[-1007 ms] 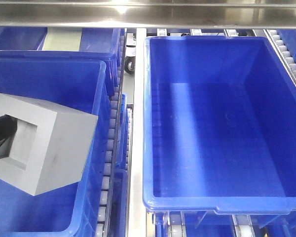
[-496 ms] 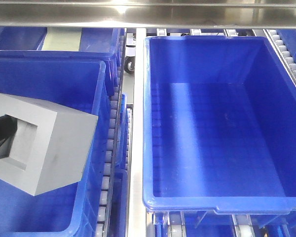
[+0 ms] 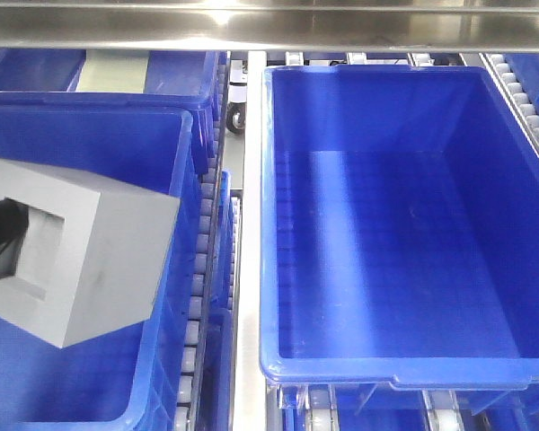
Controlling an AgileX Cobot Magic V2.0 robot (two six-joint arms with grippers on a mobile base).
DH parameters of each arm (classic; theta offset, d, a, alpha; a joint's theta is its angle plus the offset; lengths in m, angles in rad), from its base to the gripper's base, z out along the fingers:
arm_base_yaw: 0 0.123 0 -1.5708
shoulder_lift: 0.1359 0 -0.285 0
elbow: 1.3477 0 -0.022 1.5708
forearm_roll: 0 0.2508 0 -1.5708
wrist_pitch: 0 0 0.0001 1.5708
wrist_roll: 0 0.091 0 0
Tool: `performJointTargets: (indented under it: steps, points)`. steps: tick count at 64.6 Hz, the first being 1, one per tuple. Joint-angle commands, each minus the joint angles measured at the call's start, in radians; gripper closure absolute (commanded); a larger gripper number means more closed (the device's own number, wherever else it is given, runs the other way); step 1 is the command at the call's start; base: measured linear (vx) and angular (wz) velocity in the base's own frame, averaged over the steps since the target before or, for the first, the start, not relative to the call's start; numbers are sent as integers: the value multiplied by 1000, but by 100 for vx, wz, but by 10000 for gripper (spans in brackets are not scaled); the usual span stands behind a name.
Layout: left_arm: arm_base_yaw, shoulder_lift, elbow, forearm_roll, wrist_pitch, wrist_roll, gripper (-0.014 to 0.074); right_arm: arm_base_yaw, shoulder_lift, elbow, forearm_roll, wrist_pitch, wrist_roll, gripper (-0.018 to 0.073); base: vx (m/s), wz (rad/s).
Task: Sort gray base to blue bin
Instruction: 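Swing the left arm over the empty blue bin and lower the block, then open the left gripper to release the block into the bin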
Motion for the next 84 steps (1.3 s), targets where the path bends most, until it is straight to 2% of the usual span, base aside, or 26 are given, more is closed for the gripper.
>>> performJointTargets:
  steps: [1, 9, 18, 27, 32, 47, 58, 75, 84]
  points:
    - [-7, 23, -31, -3, -156, -7, 557, -4, -8, 1, -6, -74, -7, 564, 0, 0]
    - [-36, 104, -31, -3, -240, -7, 557, -4, -8, 1, -6, -74, -7, 564, 0, 0]
    - [-151, 262, -58, -2, -368, -7, 557, -4, -8, 1, -6, -74, -7, 564, 0, 0]
    - [-264, 483, -196, 28, -376, -7, 557, -4, -8, 1, -6, -74, -7, 564, 0, 0]
    - [-301, 617, -301, 35, -376, -7, 557, -4, -8, 1, -6, -74, -7, 564, 0, 0]
    - [-320, 973, -612, 34, -284, -49, 554, -4, -8, 1, -6, -74, -7, 564, 0, 0]
    - [-349, 1165, -758, 34, -192, -49, 549, -4, -8, 1, -6, -74, -7, 564, 0, 0]
    - [-354, 1258, -788, 34, -127, -49, 533, -4, -8, 1, -6, -74, -7, 564, 0, 0]
    - [-354, 1260, -788, 34, -105, -49, 490, -4, -8, 1, -6, -74, -7, 564, 0, 0]
